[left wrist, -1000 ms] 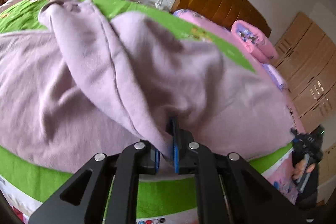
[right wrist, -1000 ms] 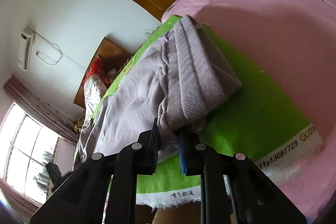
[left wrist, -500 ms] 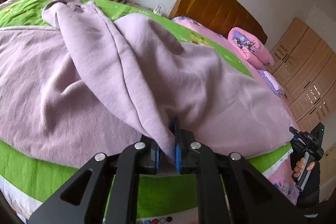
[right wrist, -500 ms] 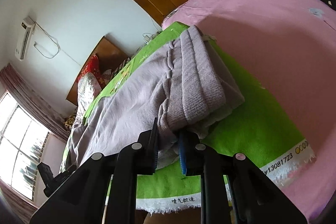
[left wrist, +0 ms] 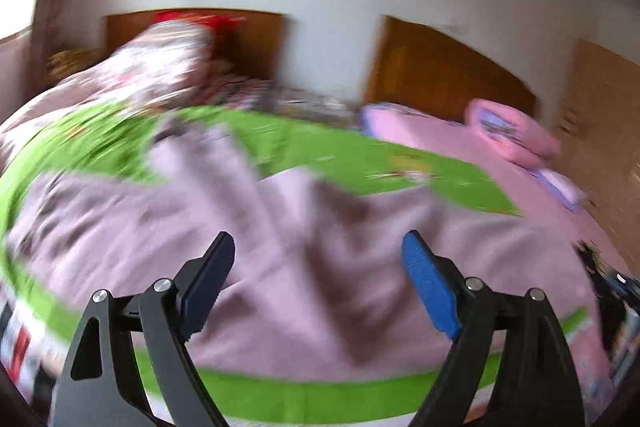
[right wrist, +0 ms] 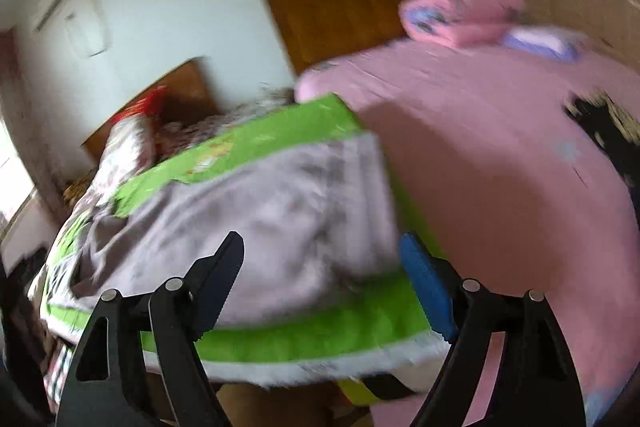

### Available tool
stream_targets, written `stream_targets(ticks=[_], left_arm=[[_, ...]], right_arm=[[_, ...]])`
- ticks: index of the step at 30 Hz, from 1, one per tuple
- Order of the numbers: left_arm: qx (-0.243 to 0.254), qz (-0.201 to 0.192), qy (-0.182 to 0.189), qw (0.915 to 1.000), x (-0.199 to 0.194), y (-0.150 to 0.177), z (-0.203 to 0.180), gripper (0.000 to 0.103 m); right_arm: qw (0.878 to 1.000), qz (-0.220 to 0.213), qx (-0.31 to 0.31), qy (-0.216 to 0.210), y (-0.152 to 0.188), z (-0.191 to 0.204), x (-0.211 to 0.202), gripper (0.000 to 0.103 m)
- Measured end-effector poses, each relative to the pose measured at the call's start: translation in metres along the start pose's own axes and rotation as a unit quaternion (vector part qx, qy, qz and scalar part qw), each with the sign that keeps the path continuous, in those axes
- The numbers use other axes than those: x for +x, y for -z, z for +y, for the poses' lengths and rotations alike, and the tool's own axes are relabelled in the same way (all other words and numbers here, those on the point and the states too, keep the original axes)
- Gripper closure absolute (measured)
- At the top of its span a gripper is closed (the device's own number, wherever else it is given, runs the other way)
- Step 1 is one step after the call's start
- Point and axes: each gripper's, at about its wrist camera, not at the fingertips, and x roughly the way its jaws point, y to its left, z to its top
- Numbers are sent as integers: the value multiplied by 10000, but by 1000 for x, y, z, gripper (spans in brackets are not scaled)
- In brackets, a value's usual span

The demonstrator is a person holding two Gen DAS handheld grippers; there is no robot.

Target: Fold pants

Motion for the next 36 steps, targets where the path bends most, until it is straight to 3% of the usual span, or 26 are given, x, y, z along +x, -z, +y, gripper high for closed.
stream_targets(ticks=[3,5,6,8,11,13,15,18,21,24,25,27,29,32,36], left_arm=[[940,533,609,9923,39,-24,-70,17],[1280,1135,1349,9760,87,-32,-116,17],[1367,1359,1483,9700,106,-34,-130,17],[1598,2046,1691,9508,168,-35,-167,17],[1815,2562,1777,9326,232,-26,-196,17],[1859,2788,1506,9301,267,-19,-201,18],[2017,2477,1364,9377,287,-20,-201,17],[1983,2390,1277,9419,292,-22,-202,15],[2196,2223,1201,9423,291,-15,-206,8],[2382,2118,1025,9423,287,-12,-215,7],[2333,2081,1018,9444,286,-14,-214,7],[2219,1911,894,9520,282,-19,-211,7],[1997,1608,670,9642,258,-33,-196,7],[1664,1118,708,9771,208,-49,-164,2],[1050,525,530,9917,138,-56,-87,2]], right_arm=[[9974,319,-606,-239,-17,39,29,23],[9903,695,-1197,-148,-24,71,64,23],[9861,843,-1433,-74,-25,85,79,23],[9783,1132,-1731,-146,-27,98,102,23],[9694,1533,-1912,-122,-24,107,134,20],[9608,2070,-1844,77,-9,89,154,20],[9594,2044,-1937,-167,2,78,153,20],[9597,1882,-2053,-369,9,67,132,21],[9644,1739,-1979,-232,0,75,115,19],[9701,1428,-1895,-501,-11,85,111,15],[9691,1561,-1830,-546,-10,85,119,15],[9627,1977,-1831,-225,2,80,142,14],[9630,1813,-1976,-264,10,78,141,14],[9673,1711,-1859,-205,8,78,126,14],[9781,1166,-1722,-7,0,90,99,14]])
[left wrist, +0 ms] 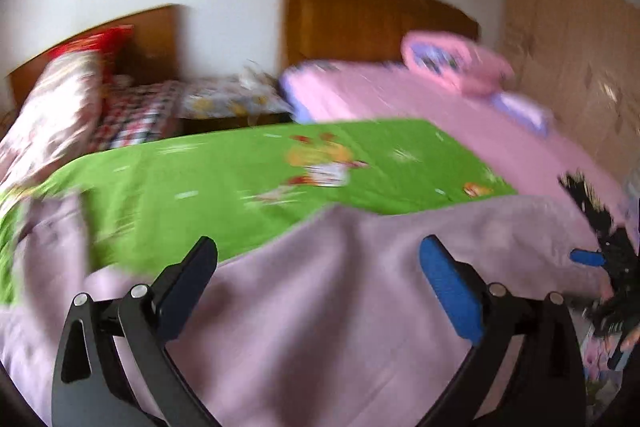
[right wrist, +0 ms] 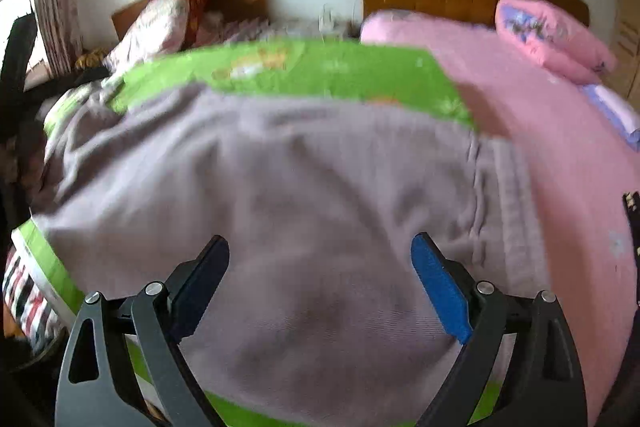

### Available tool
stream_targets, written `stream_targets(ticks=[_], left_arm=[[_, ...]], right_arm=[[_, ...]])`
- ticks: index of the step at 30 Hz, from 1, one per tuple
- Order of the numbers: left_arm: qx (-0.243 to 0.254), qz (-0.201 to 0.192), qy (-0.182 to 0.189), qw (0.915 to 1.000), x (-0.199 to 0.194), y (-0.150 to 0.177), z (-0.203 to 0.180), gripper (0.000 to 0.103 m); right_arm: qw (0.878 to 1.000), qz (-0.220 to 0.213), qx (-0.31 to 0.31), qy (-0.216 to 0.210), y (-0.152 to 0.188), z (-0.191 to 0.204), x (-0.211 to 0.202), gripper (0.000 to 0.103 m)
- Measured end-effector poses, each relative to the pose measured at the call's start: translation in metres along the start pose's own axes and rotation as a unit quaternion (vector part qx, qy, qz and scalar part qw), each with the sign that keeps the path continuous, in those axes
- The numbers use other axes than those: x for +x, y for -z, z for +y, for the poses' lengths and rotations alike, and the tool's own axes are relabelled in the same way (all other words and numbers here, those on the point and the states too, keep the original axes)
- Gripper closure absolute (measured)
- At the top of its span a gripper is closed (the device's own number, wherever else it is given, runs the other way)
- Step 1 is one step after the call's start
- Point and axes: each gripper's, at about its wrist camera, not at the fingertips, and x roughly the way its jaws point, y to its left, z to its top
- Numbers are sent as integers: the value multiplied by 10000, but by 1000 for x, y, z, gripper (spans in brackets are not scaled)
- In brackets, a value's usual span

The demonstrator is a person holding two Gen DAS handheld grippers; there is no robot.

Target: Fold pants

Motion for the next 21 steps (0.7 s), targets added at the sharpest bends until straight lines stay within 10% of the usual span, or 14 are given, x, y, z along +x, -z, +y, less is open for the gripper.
stream_targets(ticks=[6,10,15,21], left_arm=[[-1266,-239,-1377,9821,-104,63,162,2],[-2727,-252,-1998,9408,-171,126,265,2],[-3897,-544,-2242,8916,-219,181,318,3],[-4507,-740,-2105,8643,-232,214,334,9]], right_arm=[[9927,-653,-545,-853,-31,67,-23,14],[9715,-668,-1294,-1873,-71,153,-5,14],[9159,-480,-2696,-2933,-129,291,35,15],[8190,531,-3896,-4180,-187,469,114,19]])
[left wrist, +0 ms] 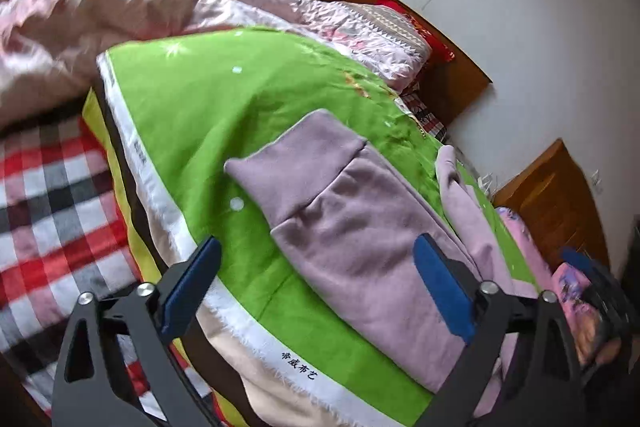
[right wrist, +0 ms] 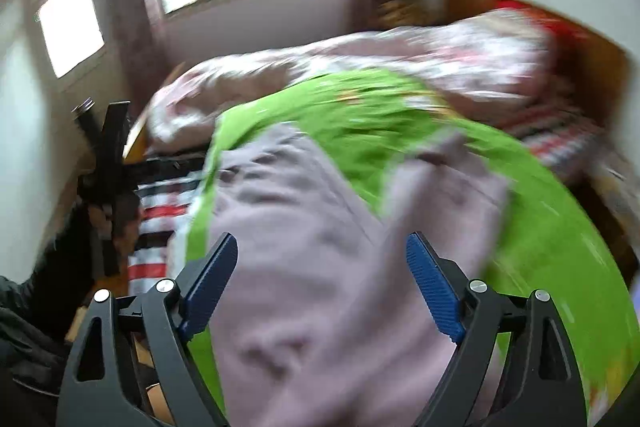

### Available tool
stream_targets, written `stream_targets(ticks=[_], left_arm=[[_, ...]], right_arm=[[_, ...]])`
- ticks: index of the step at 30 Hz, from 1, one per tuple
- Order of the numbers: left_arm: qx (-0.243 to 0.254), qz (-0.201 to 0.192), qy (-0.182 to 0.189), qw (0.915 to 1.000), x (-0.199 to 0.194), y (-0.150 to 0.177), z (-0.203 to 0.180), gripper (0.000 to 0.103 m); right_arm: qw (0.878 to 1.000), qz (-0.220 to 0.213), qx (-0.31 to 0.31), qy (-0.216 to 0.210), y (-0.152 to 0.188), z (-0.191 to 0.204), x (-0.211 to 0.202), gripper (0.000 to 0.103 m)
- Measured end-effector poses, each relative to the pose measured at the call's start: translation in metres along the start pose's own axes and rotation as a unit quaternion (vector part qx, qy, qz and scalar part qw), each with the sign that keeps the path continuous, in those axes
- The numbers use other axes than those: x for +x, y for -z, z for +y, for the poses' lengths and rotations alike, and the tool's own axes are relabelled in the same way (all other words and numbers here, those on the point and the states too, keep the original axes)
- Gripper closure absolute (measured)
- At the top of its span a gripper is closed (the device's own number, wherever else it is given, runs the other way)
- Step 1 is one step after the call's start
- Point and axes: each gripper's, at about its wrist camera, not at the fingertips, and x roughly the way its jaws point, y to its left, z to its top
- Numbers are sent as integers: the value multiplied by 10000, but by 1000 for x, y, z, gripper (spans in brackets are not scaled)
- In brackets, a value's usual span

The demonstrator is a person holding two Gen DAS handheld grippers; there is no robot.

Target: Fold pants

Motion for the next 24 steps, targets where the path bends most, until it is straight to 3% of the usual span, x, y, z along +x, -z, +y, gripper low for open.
stream_targets(ticks=[5,7,8,10,20,22,24], left_arm=[[-251,80,103,9996,20,-5,3,12],[-354,126,75,9993,30,-10,7,18],[-416,158,97,9990,35,-12,9,24],[-500,174,62,9986,43,-18,12,25],[-728,328,-167,9967,68,-25,24,26],[-717,313,-254,9966,68,-26,24,38],[-746,323,-252,9964,68,-28,26,73]], right_arm=[[9958,355,-579,-622,-63,3,90,19],[9934,571,-620,-782,-82,-1,128,30],[9924,676,-646,-799,-88,-1,145,42],[9893,943,-710,-860,-96,-2,176,46],[9792,1483,-663,-1215,-99,-13,233,59],[9779,1466,-652,-1343,-98,-11,232,69],[9789,1405,-649,-1334,-97,-9,230,80]])
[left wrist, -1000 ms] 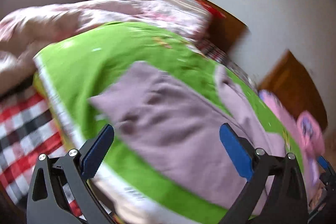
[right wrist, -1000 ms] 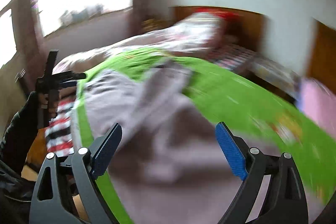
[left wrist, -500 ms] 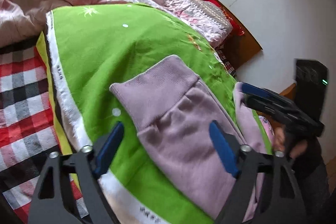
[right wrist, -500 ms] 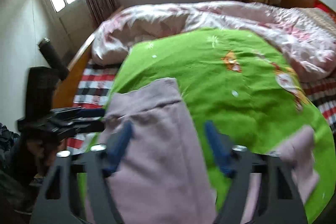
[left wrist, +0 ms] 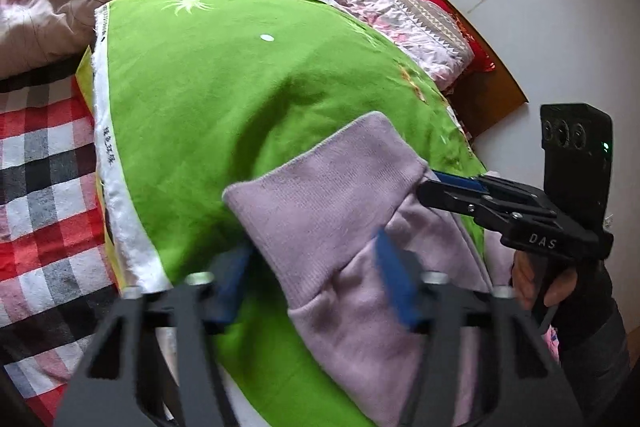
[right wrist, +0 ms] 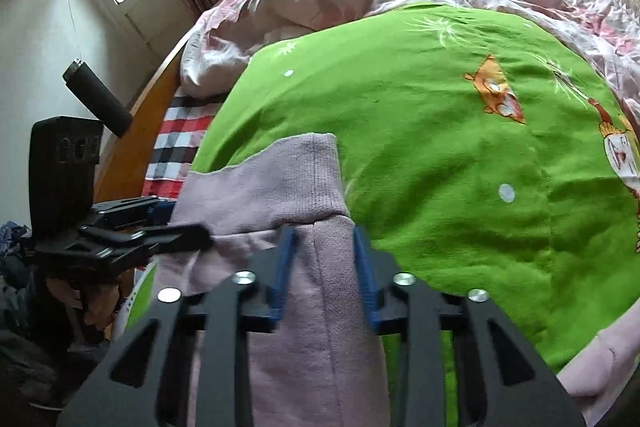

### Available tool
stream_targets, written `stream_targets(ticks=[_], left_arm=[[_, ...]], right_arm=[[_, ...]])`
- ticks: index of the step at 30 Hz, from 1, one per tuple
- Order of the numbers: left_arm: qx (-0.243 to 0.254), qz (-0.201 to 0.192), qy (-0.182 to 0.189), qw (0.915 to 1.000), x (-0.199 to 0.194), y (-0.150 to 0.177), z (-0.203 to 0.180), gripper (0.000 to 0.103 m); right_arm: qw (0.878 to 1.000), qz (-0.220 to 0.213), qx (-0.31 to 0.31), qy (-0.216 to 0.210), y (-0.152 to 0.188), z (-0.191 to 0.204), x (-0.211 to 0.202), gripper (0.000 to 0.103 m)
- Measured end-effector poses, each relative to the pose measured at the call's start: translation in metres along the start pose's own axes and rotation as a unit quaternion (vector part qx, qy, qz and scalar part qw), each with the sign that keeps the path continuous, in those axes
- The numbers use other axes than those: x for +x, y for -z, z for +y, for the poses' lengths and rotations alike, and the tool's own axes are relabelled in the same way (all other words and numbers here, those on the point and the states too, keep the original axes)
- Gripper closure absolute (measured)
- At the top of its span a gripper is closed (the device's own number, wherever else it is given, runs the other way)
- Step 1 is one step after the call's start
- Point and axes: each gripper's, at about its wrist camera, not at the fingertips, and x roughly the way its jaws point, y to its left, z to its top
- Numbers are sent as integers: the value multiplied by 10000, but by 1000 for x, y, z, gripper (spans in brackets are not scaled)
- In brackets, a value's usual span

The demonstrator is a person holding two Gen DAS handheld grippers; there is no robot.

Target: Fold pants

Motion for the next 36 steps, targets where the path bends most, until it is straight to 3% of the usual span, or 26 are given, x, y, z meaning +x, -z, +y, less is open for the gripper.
stream_targets(ticks=[1,2,7,10,13,17,19,20,21,22,23,24,27,30,33,36], left_arm=[[-52,-2,-6,10000,-1,-2,2,89],[-84,-7,35,10000,-4,-3,3,93],[447,-491,169,9977,-33,-13,-22,94],[608,-788,101,9950,-45,-23,-33,98],[524,-667,-191,9962,-31,-26,-27,98],[258,-183,-510,9982,12,-19,-1,96],[234,-280,-509,9980,7,-18,3,88],[242,-310,-583,9975,5,-19,2,78],[243,-354,-707,9966,1,-20,1,64],[242,-440,-878,9949,-6,-21,-1,56],[241,-516,-947,9939,-12,-21,-4,41],[245,-605,-1008,9928,-21,-22,-7,29],[513,-840,-1034,9898,-50,-16,-29,14],[1031,-758,-768,9888,-67,2,-66,2],[1677,-354,-355,9846,-61,29,-106,2],[2160,148,-76,9763,-40,60,-138,2]], right_arm=[[9999,-31,-40,90,1,2,-1,83],[9998,-87,-81,180,2,5,-3,90],[9961,-656,-283,515,0,20,-41,92],[9944,-770,-291,664,-9,20,-50,92],[9950,-599,-291,748,-11,15,-34,92],[9954,-172,-217,915,-5,6,8,92],[9959,-165,-79,883,-7,2,7,90],[9959,-167,-24,889,-8,0,5,80],[9957,-164,54,912,-10,-2,1,61],[9949,-145,163,983,-12,-4,-6,49],[9938,-217,280,1058,-14,-7,-18,37],[9932,-404,396,1021,-15,-9,-36,38],[9884,-984,647,957,-5,-18,-95,38],[9759,-1367,1230,1170,39,-50,-157,38],[9572,-1405,2127,1370,99,-94,-188,40],[9340,-1330,3115,1138,163,-129,-192,43]])
